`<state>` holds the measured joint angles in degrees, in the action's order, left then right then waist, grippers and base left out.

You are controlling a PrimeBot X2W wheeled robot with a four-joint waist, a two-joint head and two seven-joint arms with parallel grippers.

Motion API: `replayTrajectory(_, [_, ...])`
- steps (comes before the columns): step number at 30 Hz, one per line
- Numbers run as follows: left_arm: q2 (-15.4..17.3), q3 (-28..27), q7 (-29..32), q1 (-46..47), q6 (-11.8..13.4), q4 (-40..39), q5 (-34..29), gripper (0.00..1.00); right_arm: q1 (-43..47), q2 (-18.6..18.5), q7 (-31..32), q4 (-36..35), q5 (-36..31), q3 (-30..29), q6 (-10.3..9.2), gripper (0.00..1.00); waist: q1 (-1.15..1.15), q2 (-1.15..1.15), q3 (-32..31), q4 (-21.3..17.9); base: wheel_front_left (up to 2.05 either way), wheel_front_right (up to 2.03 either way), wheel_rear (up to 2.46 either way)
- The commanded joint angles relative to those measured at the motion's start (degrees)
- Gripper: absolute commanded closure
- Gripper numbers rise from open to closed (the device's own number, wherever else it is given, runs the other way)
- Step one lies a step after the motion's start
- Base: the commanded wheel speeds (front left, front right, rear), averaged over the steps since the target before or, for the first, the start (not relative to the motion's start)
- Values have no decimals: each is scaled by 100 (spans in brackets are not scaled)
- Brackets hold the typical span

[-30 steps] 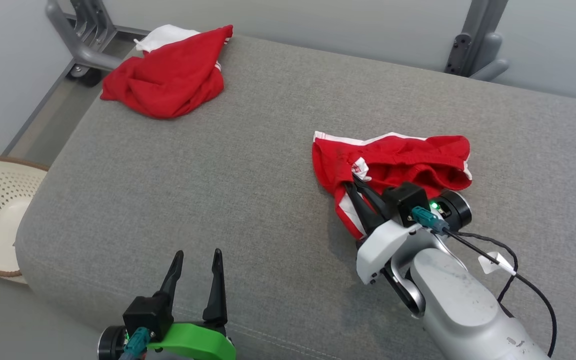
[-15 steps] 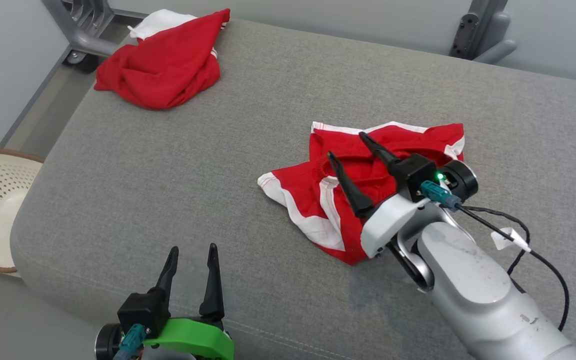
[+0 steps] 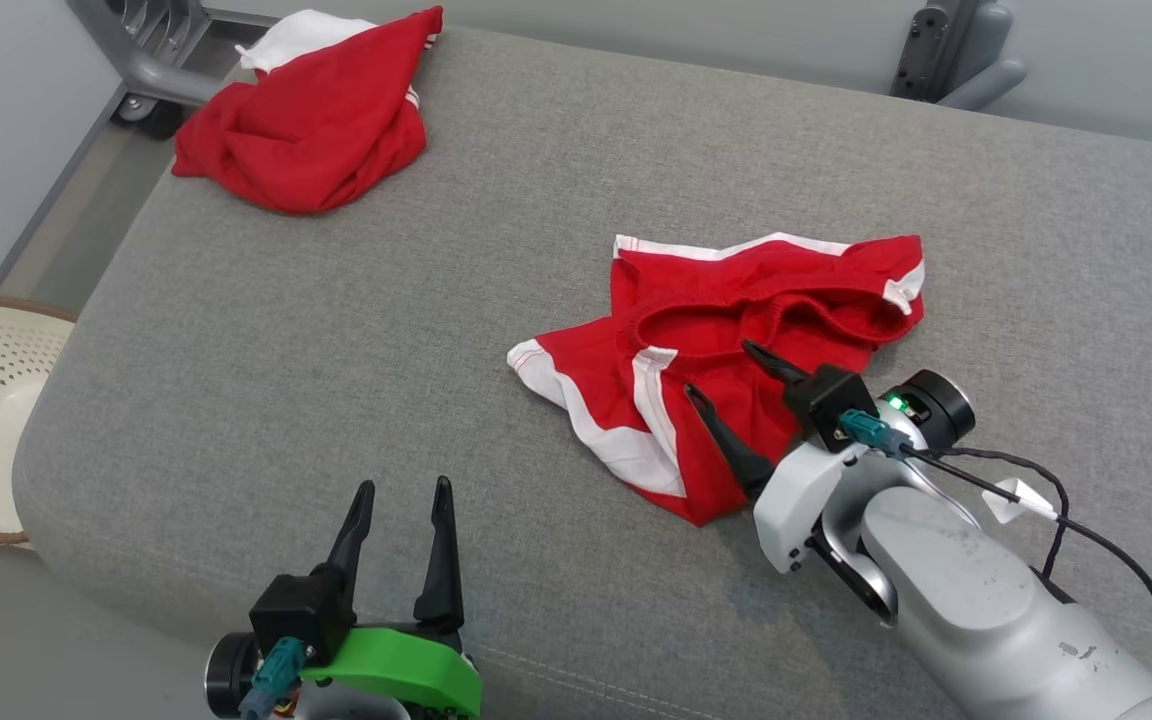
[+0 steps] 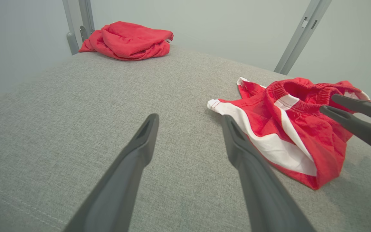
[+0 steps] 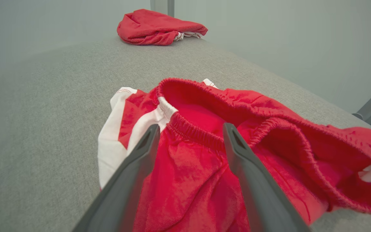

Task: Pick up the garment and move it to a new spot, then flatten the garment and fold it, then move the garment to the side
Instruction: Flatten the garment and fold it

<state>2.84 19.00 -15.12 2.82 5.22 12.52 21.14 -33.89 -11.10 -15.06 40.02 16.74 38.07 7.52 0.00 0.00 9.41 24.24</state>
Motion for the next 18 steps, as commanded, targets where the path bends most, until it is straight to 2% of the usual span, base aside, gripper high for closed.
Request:
replayTrajectory(1, [9, 26, -3, 81, 1, 11, 34, 0, -145, -34, -20, 103, 73, 86, -6, 0, 0, 0, 44, 122, 0, 0, 0])
replayTrajectory(7, [9, 137, -3, 118, 31, 11, 116, 0, -577, -62, 5, 714, 225, 574, -5, 0, 0, 0, 92, 471, 0, 0, 0])
replayTrajectory(14, [8, 187, -3, 31, 73, 1, 164, 0, -972, -68, 427, 1304, 507, 1366, -6, 0, 0, 0, 87, 658, 0, 0, 0])
replayTrajectory(16, [8, 203, -3, 25, 81, -5, 177, 0, -1087, -97, 496, 1419, 568, 1590, -6, 51, 0, 0, 90, 669, 0, 0, 0])
replayTrajectory(18, [8, 220, -3, 30, 80, -5, 206, 0, -1163, -92, 541, 1517, 623, 1770, -5, 74, 0, 0, 94, 659, 0, 0, 0])
